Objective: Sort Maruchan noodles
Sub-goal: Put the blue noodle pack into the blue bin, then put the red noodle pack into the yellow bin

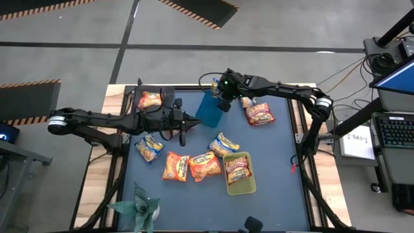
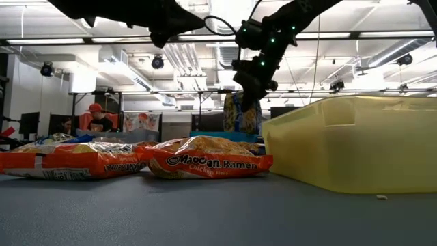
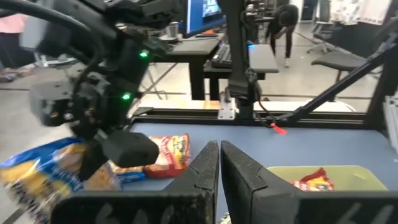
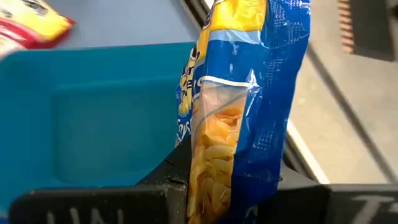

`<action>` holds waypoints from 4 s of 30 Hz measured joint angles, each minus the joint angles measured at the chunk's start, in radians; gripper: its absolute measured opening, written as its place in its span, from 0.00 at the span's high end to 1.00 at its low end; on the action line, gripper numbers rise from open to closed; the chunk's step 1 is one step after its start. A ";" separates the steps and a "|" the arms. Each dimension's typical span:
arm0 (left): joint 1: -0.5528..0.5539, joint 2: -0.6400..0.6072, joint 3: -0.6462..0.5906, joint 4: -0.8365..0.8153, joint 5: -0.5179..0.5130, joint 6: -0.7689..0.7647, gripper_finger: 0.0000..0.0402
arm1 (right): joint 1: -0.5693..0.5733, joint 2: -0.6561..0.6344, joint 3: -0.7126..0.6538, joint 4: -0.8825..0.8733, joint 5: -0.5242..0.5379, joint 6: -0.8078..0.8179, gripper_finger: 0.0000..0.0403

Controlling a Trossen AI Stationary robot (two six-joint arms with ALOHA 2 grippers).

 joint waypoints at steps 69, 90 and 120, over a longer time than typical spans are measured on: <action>0.000 -0.012 -0.031 0.006 -0.041 -0.007 1.00 | -0.002 0.148 -0.015 0.135 0.038 -0.029 0.59; 0.000 -0.012 -0.031 -0.011 -0.041 -0.042 1.00 | 0.019 -0.079 0.041 -0.108 0.051 0.143 0.52; -0.053 -0.012 -0.010 -0.367 -0.075 -0.354 1.00 | 0.386 -0.552 -0.533 0.097 0.045 0.540 0.52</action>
